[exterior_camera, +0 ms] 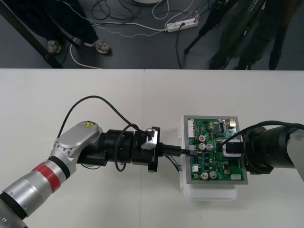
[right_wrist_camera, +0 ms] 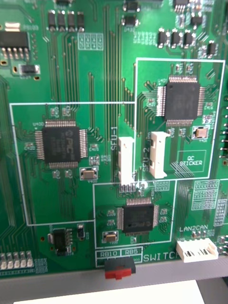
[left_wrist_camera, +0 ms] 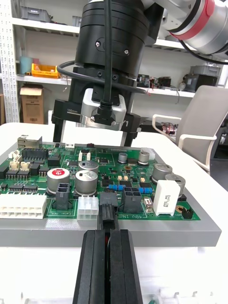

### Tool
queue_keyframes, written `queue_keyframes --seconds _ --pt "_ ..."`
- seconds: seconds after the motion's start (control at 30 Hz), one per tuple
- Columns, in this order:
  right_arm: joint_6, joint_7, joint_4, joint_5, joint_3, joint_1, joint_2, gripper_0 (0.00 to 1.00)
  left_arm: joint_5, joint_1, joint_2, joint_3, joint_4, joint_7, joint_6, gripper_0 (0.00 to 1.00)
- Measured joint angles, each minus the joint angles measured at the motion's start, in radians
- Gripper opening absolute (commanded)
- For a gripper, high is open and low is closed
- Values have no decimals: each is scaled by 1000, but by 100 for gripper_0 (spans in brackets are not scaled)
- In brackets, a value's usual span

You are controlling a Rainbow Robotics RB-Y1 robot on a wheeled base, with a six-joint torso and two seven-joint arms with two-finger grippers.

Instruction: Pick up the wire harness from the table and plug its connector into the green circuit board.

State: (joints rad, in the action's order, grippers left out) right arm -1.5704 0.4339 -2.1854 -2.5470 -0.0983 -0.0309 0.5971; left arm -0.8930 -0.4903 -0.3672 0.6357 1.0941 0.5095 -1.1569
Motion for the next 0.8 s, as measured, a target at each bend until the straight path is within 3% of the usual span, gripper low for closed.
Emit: queue_keyframes --seconds 0.8 --pt "-1 0 0 0 0 1 0 100 0 10 -14 13 34 0 36 0"
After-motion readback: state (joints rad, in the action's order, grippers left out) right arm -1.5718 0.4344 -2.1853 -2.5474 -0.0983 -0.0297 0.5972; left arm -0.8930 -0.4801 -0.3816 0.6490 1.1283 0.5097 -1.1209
